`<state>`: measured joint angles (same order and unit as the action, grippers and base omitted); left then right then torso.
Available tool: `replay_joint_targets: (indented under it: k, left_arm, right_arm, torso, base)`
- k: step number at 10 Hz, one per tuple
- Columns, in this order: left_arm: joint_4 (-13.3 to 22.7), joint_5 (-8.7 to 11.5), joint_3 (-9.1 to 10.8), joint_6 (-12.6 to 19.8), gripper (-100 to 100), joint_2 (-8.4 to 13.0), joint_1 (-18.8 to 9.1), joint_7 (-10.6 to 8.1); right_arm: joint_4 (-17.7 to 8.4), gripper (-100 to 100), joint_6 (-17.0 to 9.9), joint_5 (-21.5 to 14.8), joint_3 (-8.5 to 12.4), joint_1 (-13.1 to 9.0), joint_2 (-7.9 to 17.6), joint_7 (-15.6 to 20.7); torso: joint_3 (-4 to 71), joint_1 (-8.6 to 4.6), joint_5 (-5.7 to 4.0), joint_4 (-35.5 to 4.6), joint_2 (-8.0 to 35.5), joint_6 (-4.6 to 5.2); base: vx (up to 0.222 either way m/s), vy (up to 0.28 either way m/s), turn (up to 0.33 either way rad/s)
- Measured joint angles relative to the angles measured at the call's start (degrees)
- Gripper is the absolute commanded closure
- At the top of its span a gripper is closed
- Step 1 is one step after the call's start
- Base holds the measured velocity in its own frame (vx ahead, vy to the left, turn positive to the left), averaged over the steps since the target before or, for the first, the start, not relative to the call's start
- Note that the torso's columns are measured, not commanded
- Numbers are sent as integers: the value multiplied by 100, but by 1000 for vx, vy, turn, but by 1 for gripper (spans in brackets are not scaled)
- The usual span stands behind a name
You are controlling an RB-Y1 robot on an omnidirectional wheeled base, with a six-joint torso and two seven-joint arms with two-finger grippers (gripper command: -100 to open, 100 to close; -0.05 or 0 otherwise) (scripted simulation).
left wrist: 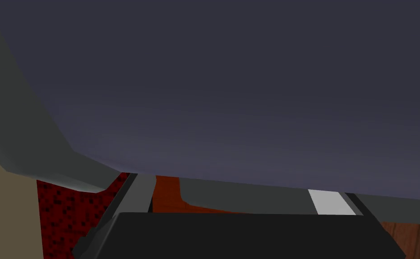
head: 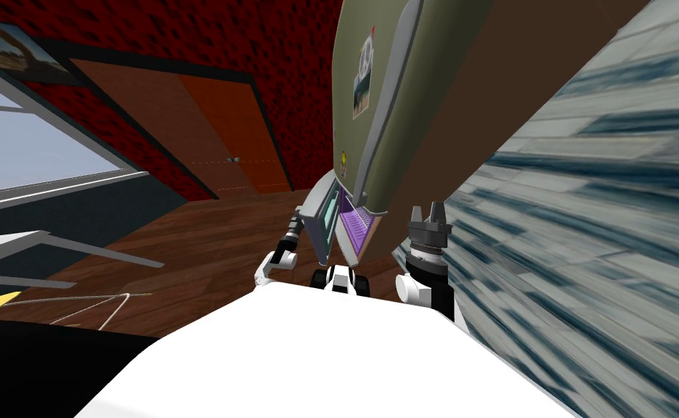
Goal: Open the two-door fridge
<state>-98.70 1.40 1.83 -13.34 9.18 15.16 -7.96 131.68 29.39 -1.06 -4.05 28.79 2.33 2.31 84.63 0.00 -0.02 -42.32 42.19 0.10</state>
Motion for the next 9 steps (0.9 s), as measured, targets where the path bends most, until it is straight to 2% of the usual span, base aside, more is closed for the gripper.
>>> replay_joint_targets:
  k: [4,5,6,7,9]
  left_arm:
    - [-213,68,-24,430,-100,76,-8,-110]
    - [-221,67,-27,454,-100,80,-5,-112]
    - [-221,67,-26,450,100,81,-2,-112]
    - [-222,68,-28,450,100,81,2,-114]
    - [-244,95,-128,447,100,166,89,-178]
  right_arm:
    - [0,0,0,0,0,0,0,0]
    - [0,0,0,0,0,0,0,0]
    - [0,0,0,0,0,0,0,0]
    - [0,0,0,0,0,0,0,0]
    - [0,0,0,0,3,0,3,0]
  torso:
    - [19,-14,-10,-12,-25,10]
    - [16,-16,-6,0,-22,1]
    - [8,-10,-1,6,-14,-2]
    - [3,-3,2,6,-9,-5]
    - [28,59,-1,-6,-42,15]
  base:
    - [6,24,-11]
    - [-9,5,8]
    - [-7,1,5]
    - [1,119,-68]
    - [80,328,-138]
